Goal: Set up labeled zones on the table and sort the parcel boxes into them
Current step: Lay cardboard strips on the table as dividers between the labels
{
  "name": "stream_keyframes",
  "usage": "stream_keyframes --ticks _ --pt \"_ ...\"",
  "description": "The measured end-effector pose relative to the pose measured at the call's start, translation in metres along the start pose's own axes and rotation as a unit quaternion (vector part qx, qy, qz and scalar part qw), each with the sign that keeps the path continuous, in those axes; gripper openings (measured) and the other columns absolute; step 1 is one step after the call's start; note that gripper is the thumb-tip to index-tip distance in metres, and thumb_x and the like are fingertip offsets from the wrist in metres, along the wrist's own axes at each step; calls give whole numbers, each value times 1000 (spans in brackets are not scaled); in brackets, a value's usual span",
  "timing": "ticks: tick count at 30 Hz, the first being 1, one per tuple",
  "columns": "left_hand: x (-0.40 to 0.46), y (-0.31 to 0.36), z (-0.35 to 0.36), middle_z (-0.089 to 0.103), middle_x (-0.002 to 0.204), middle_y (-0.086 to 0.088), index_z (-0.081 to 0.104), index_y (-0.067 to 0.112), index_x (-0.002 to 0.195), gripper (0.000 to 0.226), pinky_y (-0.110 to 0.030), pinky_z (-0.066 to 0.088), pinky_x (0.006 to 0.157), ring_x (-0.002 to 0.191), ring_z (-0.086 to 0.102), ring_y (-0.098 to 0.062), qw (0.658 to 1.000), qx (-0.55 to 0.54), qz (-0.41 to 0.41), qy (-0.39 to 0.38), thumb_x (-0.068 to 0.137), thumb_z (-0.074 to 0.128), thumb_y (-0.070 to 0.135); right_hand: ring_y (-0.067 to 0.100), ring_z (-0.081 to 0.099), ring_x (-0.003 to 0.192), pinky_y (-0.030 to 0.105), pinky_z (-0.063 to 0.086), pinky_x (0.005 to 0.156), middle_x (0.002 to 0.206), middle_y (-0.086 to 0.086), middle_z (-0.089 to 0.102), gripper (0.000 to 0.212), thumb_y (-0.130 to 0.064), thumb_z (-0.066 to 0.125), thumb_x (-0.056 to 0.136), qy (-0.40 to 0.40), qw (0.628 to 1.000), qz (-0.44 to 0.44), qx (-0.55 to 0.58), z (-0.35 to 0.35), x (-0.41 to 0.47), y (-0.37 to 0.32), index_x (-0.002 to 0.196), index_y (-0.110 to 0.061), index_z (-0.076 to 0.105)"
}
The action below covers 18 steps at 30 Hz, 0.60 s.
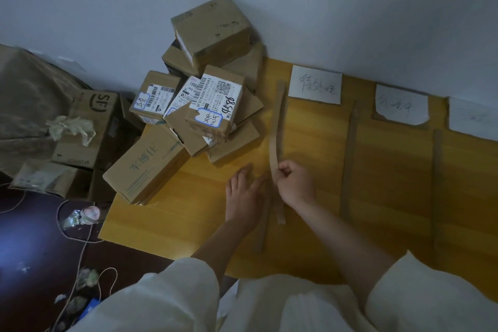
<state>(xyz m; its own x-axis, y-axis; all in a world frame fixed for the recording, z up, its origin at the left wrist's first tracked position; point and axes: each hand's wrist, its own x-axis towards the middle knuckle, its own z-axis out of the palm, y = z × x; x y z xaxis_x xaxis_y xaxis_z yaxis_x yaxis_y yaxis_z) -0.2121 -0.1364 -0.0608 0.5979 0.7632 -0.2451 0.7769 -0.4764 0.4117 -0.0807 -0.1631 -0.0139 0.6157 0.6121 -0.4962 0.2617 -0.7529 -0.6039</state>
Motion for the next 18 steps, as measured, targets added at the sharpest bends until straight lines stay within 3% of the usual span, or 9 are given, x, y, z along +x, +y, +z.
stream_keyframes --ticks 5,10,18 --pt "5 7 6 28 154 -14 49 41 134 40 -47 24 112 140 27 -35 999 34 19 -17 94 51 36 13 61 85 26 47 72 89 -11 62 9 -24 60 94 53 998 -42 18 -29 -9 17 99 -23 66" --pt "2 3 3 16 158 -9 41 43 139 48 -43 19 115 144 16 -29 998 37 7 -50 93 51 36 11 60 82 26 46 70 85 -16 59 9 -27 59 94 61 997 -24 36 -49 -16 37 100 -24 65" --pt "0 4 -4 12 158 -7 37 41 142 45 -44 22 114 144 13 -29 997 41 -2 -69 97 44 38 -2 54 71 11 37 54 86 -14 60 10 -25 59 95 91 994 -8 54 -66 -29 57 103 -23 65"
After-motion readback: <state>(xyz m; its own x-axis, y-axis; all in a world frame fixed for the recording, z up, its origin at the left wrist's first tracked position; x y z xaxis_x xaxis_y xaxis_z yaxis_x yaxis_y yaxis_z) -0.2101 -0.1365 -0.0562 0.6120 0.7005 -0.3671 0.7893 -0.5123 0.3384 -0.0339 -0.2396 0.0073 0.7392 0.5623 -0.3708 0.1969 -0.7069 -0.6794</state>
